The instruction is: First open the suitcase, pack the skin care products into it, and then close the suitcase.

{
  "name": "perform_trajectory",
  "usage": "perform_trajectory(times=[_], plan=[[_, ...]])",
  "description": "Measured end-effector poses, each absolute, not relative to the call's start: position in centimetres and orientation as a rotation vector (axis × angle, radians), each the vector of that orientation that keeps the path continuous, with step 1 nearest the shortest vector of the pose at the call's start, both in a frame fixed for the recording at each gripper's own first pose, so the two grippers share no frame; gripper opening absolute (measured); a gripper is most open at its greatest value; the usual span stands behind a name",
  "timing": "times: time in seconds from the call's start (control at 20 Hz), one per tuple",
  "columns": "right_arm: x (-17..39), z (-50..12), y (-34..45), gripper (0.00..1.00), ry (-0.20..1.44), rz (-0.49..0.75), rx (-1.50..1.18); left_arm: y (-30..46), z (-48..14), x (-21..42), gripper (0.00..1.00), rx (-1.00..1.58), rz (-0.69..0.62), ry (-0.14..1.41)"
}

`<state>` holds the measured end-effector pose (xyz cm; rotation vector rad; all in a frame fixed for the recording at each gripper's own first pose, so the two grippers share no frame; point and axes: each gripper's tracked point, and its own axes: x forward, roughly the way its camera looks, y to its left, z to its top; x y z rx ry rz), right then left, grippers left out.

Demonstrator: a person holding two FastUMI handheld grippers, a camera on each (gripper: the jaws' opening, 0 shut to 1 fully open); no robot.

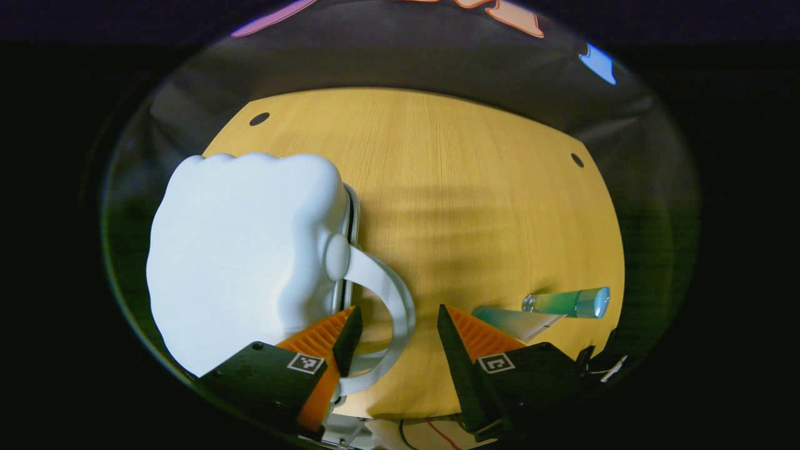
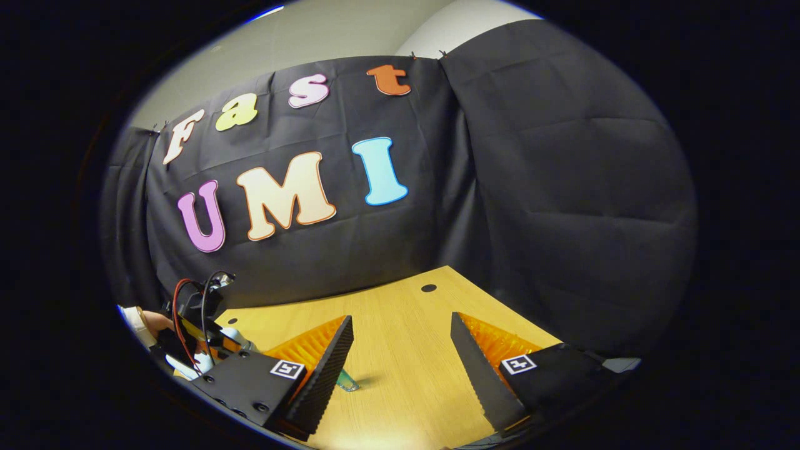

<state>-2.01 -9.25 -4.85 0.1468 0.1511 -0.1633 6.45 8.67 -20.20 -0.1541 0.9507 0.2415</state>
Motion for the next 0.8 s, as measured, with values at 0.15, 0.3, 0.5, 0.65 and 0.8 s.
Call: perform_trajectory(times=[0.15,0.3,0.5,0.65,0.8], plan=[[-2.0,-5.2,-9.8,0.98,0.162,-0.173,0.168,8.5,-21.0,6.5,0.66,-0.124,0.247,0.997],[-2.2,-5.4,-10.5,0.98,0.169,-0.188,0.169,8.6,-22.0,6.6,0.66,-0.083,0.250,1.035],[-2.1,-5.4,-11.2,0.98,0.173,-0.194,0.166,8.8,-22.8,6.8,0.62,-0.042,0.253,1.078],[-1.9,-5.6,-11.3,0.98,0.180,-0.193,0.162,9.0,-23.4,7.0,0.53,-0.032,0.250,1.101],[-1.8,-6.0,-11.2,0.98,0.188,-0.184,0.160,8.2,-24.3,6.9,0.38,-0.052,0.225,1.138]])
